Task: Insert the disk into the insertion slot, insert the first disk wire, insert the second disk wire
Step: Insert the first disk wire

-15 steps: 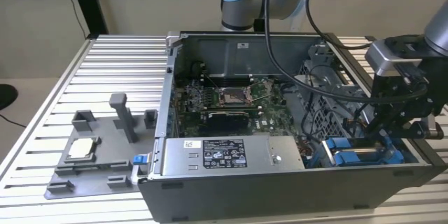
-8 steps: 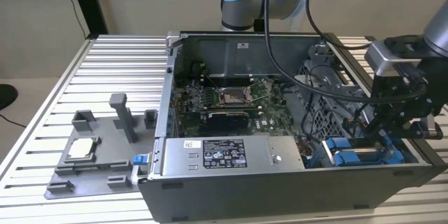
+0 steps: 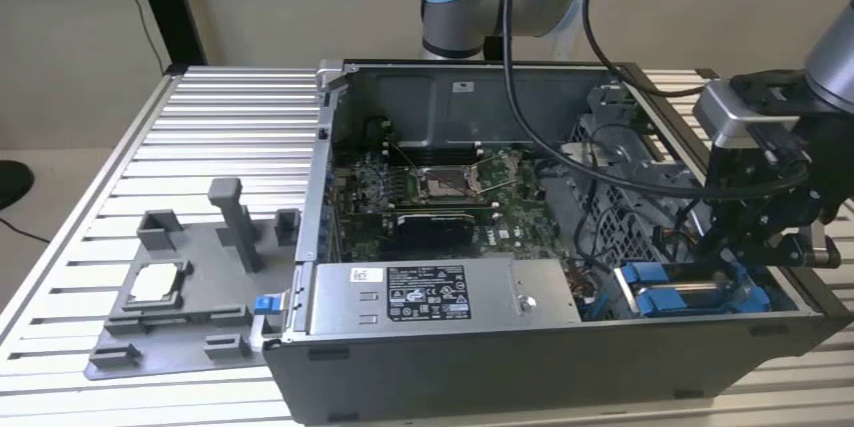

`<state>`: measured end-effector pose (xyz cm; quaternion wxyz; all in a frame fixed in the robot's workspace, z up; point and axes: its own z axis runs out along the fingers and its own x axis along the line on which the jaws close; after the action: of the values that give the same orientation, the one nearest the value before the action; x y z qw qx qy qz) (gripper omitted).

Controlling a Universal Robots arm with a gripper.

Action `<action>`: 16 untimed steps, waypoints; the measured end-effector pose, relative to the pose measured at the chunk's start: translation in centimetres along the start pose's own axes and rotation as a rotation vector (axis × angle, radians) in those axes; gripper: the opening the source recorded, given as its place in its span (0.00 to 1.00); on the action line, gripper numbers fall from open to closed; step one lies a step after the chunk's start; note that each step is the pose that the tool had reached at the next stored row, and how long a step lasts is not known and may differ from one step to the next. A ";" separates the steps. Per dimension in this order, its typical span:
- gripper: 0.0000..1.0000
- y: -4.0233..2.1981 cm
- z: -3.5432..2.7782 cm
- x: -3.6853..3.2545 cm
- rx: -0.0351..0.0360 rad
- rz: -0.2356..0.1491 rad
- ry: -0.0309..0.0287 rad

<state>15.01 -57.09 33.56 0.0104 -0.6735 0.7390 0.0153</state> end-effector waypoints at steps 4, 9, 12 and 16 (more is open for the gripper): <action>0.00 -0.01 0.31 0.01 -0.0007 0.001 0.0019; 0.00 0.00 0.38 0.01 -0.0009 0.001 0.0009; 0.00 0.00 0.39 0.01 -0.0009 0.001 0.0009; 1.00 0.01 0.22 0.02 -0.0015 0.003 0.0007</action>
<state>15.00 -57.09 33.33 0.0097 -0.6723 0.7401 0.0156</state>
